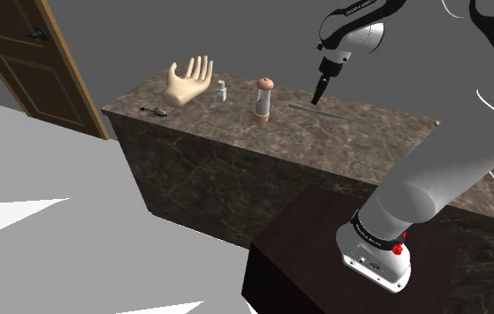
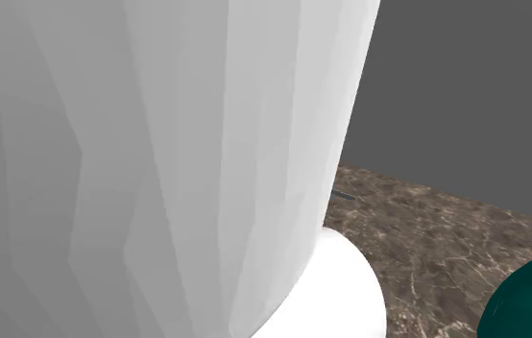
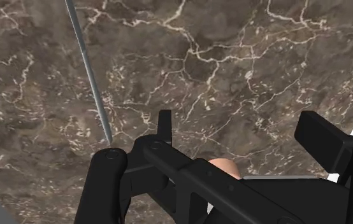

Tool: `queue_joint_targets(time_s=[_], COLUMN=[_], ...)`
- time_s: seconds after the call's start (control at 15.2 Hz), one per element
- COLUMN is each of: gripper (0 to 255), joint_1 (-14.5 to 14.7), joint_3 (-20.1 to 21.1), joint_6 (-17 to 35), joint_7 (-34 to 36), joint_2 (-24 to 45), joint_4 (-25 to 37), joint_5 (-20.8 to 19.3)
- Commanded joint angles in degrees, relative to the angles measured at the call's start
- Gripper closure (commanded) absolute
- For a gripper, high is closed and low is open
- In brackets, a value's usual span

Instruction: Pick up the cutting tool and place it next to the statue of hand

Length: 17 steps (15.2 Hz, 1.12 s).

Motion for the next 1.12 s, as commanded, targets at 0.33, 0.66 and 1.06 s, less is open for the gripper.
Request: queue_joint_targets(time_s=[0.33, 0.66, 1.06], gripper=[0, 0, 0], joint_1=[-2.6, -8.2, -9.0], joint_3=[-3.2, -0.9, 0.7], joint_6=[2.1, 0.7, 3.9], joint_7=[-17.4, -25.7, -27.3], joint_2=[18.4, 29.8, 32.7], joint_4=[11.3, 21.0, 20.1], joint_5=[14.4, 22.3, 24.8])
